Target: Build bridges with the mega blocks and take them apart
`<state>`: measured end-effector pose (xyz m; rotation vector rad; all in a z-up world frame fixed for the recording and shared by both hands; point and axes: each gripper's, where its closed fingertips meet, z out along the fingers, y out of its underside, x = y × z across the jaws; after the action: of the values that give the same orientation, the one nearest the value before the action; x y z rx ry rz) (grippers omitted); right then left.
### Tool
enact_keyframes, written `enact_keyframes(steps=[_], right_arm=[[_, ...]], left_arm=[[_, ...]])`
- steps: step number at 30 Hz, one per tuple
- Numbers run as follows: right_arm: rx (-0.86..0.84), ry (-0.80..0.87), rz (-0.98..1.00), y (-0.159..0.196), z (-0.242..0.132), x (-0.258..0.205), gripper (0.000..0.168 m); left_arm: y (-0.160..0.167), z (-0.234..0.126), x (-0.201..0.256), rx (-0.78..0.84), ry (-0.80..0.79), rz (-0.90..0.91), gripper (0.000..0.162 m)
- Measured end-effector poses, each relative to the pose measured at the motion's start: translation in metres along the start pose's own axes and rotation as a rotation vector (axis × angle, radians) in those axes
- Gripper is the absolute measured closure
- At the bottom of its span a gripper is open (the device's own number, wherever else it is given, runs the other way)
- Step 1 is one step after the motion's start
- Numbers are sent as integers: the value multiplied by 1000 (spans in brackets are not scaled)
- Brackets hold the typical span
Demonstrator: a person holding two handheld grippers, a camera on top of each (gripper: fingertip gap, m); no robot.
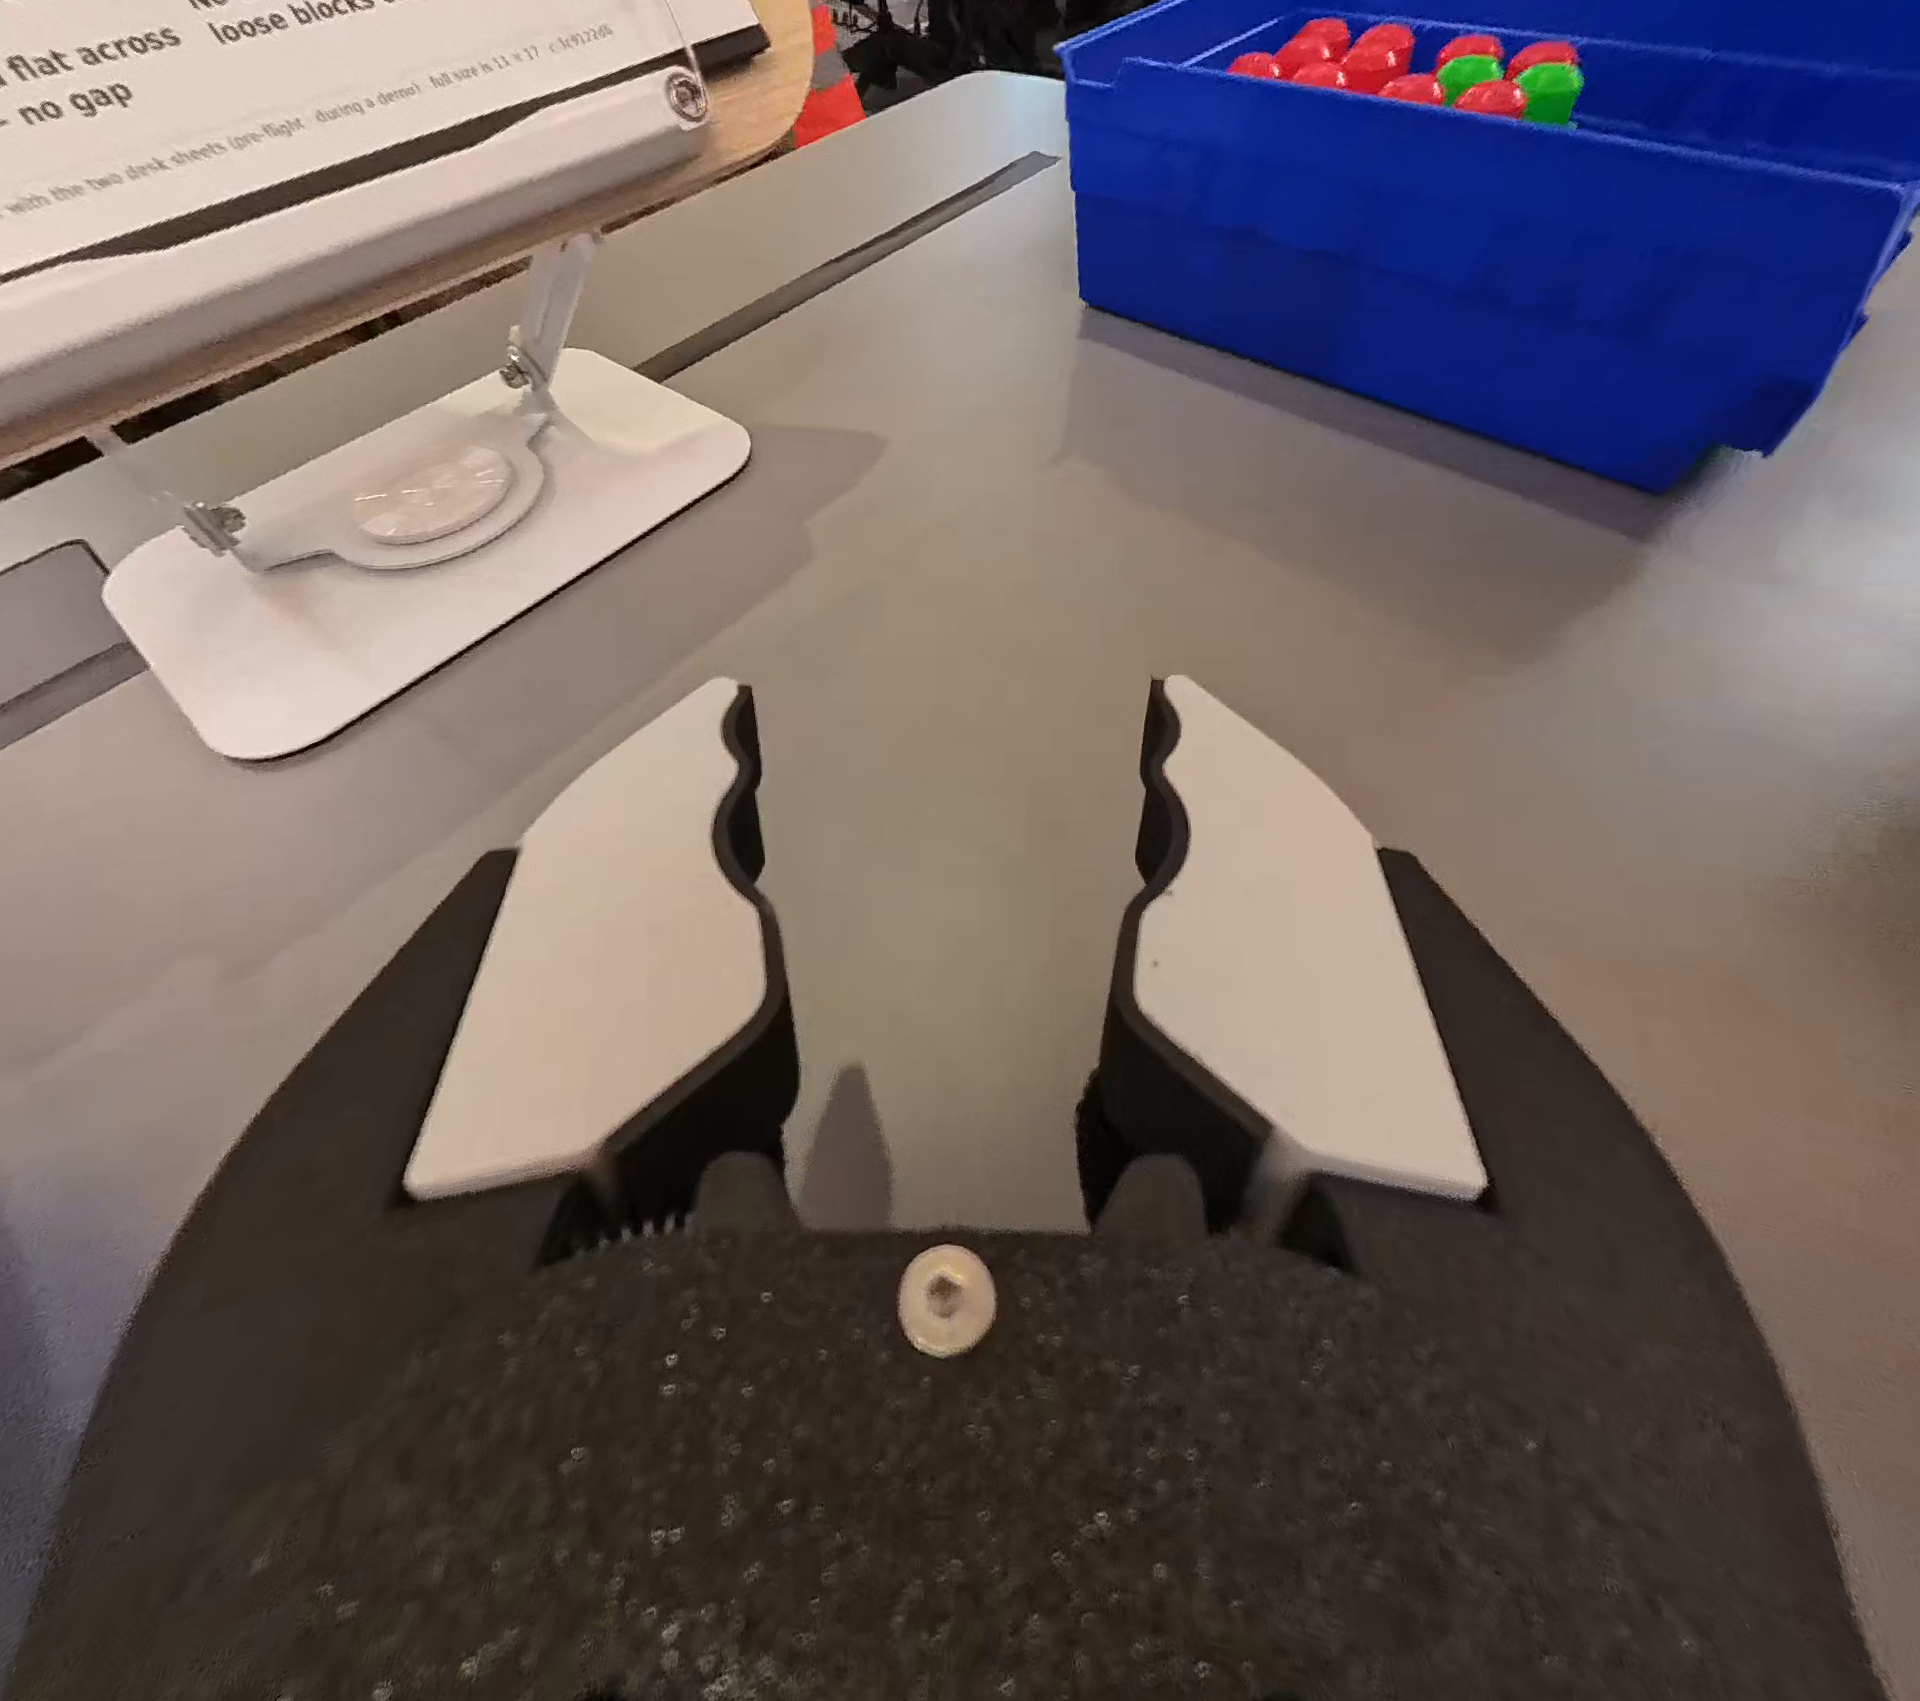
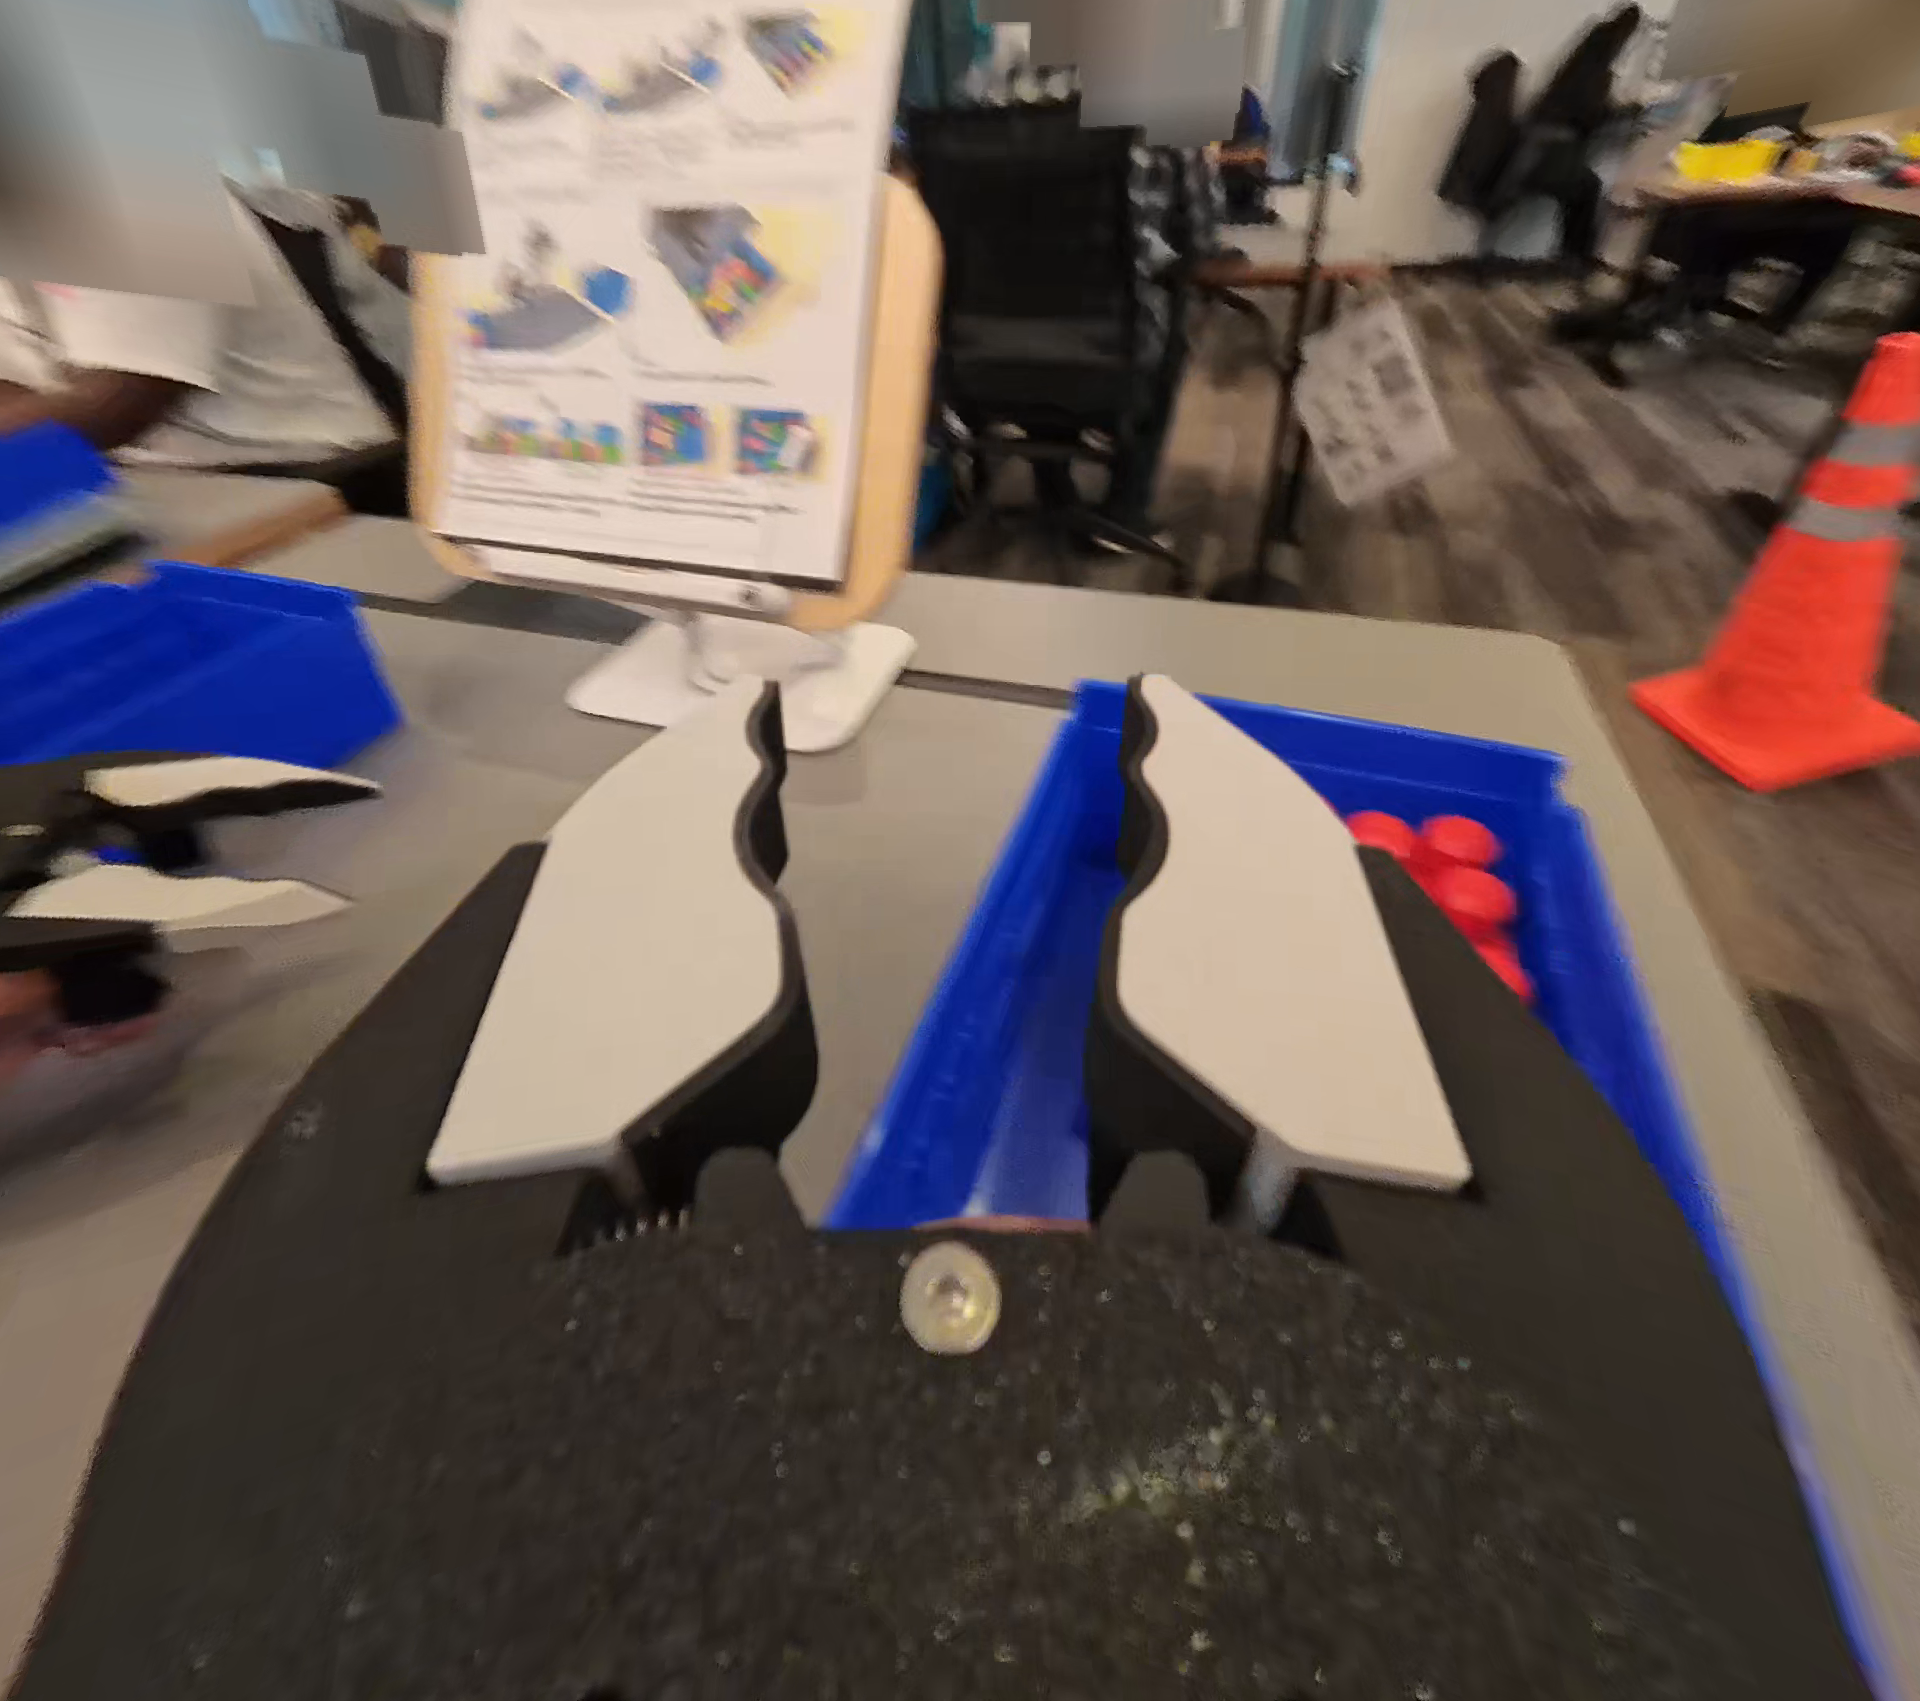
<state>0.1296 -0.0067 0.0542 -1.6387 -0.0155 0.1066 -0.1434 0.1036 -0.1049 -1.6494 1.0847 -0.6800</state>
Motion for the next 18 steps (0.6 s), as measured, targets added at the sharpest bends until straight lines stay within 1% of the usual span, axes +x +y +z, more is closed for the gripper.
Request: enact_keyframes(steps=[4, 6, 8, 11, 14, 18], right_arm=[[124, -213, 91, 20, 6, -64, 108], [115, -318, 124, 41, 15, -99, 109], [109, -380, 150, 60, 24, -128, 110], [65, -463, 210, 90, 36, -165, 111], [10, -482, 181, 119, 43, -187, 111], [-7, -443, 44, 138, 43, -191, 114]], left_arm=[[-1, -18, 6, 5, -32, -65, 92], [2, -27, 9, -4, -46, -110, 92], [6, -36, 12, -18, -65, -143, 91], [13, -48, 14, -39, -110, -145, 91], [22, -56, 12, -41, -163, -140, 91], [26, -60, 15, -4, -199, -184, 92]])
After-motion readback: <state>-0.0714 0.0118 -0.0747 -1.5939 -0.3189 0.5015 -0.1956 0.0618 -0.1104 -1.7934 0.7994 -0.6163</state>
